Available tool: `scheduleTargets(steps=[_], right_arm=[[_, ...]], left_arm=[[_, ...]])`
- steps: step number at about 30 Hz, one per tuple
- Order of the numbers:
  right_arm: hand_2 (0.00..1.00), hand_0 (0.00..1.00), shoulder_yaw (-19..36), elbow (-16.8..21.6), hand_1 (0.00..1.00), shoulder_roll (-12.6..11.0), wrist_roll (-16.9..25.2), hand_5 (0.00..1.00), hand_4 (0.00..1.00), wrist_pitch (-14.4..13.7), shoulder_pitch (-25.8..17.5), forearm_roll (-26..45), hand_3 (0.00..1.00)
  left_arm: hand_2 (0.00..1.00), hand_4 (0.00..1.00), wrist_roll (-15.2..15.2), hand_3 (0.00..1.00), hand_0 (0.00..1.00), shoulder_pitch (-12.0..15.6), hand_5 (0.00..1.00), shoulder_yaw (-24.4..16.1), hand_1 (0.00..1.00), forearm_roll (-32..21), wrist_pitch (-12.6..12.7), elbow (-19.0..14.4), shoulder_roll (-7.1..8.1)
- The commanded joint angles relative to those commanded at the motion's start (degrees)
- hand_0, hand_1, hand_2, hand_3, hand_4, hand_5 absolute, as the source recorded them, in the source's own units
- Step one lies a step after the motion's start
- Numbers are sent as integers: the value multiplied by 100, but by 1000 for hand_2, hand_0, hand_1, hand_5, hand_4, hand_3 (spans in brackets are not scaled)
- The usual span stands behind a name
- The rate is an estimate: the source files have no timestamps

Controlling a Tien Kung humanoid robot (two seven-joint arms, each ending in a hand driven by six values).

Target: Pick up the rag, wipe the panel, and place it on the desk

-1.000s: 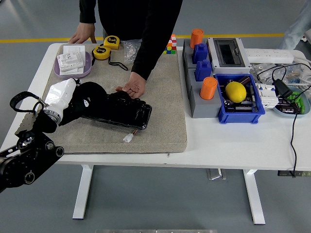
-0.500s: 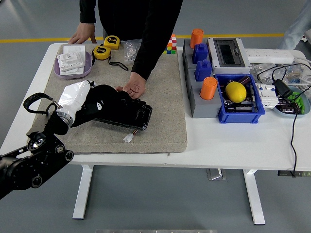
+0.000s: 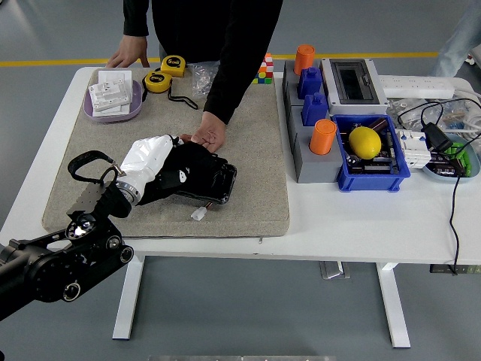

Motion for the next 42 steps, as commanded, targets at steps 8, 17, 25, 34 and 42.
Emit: scheduleTargets(steps=[8,17,25,34,42], right_arm=[[700,740,-29,-13,682,1,4,548,998,10,14,26,618],[699,741,-28,-24,679,1,4,548,998,21,27,34,619],[700,740,-50,-42,678,7,1,548,998,27,27,57,618],[698,740,-19,-37,677,3,-8,547,998,17,19,45,616],[698,739,-2,-33,678,8,-13,549,998,16,6,40,616]], left_arm=[[517,33,94,429,287,-124,2,214,157,79,-9,-150,-89],[517,35,206,430,287,-217,2,552,156,144,-38,-293,-178],[516,33,247,430,287,-247,2,656,156,162,-48,-371,-229],[517,34,261,429,286,-215,2,551,156,198,-10,-334,-231],[519,40,280,433,285,-107,2,238,158,294,17,-148,-191]])
